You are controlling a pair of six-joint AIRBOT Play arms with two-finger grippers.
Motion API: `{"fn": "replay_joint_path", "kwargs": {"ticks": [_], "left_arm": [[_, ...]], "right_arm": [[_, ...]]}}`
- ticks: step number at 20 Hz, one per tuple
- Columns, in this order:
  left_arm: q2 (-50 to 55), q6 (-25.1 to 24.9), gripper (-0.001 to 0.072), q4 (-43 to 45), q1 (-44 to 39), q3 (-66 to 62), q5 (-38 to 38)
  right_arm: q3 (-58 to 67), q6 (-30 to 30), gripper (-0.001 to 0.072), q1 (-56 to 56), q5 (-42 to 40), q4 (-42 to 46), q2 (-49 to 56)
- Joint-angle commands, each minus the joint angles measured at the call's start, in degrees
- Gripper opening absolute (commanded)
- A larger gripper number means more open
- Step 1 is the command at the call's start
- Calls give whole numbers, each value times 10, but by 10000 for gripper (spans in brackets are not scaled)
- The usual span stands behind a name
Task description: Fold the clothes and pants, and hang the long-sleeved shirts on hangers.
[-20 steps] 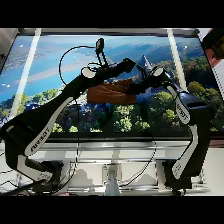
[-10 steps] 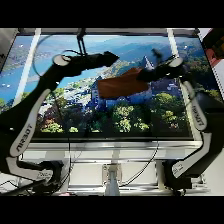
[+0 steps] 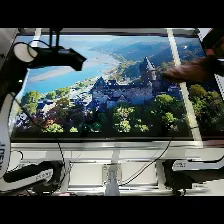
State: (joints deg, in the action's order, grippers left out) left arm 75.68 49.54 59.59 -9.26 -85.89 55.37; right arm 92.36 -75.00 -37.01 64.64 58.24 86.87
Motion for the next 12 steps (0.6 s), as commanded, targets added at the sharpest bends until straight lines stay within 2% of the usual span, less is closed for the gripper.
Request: {"fn": "replay_joint_path", "kwargs": {"ticks": [1,3,4,8,11,12], "left_arm": [[-39,98,21,195,23,0,49],[-46,155,22,245,34,0,58],[-46,163,22,252,39,0,61],[-45,163,22,250,40,0,60],[-45,163,22,250,40,0,60],[-45,163,22,250,40,0,60]], "right_arm": [[-1,-73,16,-137,75,93,-18],[-5,-118,16,-193,127,161,-18],[-6,-138,15,-216,158,198,-17],[-6,-156,16,-259,261,300,-16],[-6,-176,18,-262,299,322,-16],[-6,-176,100,-260,304,312,-16]]}}
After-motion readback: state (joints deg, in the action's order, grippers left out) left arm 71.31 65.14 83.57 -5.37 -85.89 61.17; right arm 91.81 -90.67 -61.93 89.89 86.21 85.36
